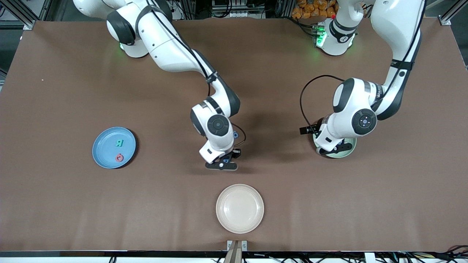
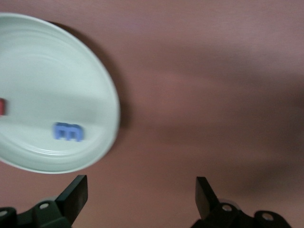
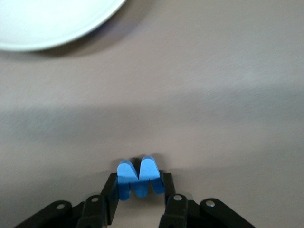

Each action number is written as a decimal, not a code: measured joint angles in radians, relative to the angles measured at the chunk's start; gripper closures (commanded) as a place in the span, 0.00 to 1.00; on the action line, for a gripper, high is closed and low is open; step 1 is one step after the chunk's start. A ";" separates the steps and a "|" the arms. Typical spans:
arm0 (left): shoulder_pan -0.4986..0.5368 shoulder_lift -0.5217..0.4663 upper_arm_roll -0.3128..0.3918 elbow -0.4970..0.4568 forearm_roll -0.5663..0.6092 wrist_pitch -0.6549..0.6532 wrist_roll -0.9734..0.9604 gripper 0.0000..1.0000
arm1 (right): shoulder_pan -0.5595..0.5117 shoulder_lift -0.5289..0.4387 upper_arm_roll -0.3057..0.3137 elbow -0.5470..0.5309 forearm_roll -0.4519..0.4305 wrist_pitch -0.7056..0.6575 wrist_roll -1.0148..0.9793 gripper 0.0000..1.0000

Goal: Sort uppercase to blue plate, lowercase to green plate
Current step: 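Drop the M on the blue plate while the left gripper reaches the g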

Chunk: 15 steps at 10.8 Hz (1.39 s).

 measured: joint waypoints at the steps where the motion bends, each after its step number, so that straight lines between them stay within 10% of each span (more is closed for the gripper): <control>1: -0.015 0.010 -0.001 0.001 -0.034 0.032 -0.029 0.00 | -0.028 -0.029 -0.004 -0.026 0.000 -0.023 -0.037 1.00; 9: -0.276 0.168 0.008 0.148 -0.064 0.183 -0.459 0.00 | -0.313 -0.503 -0.018 -0.617 -0.138 -0.056 -0.470 1.00; 12: -0.487 0.252 0.167 0.243 -0.052 0.214 -0.523 0.00 | -0.430 -0.605 -0.017 -0.764 -0.220 -0.055 -0.550 0.98; 14: -0.562 0.272 0.228 0.294 0.020 0.214 -0.533 0.00 | -0.489 -0.616 -0.017 -0.794 -0.228 -0.054 -0.596 0.00; 15: -0.598 0.274 0.253 0.311 0.077 0.214 -0.554 0.00 | -0.505 -0.616 -0.016 -0.799 -0.229 -0.054 -0.605 0.00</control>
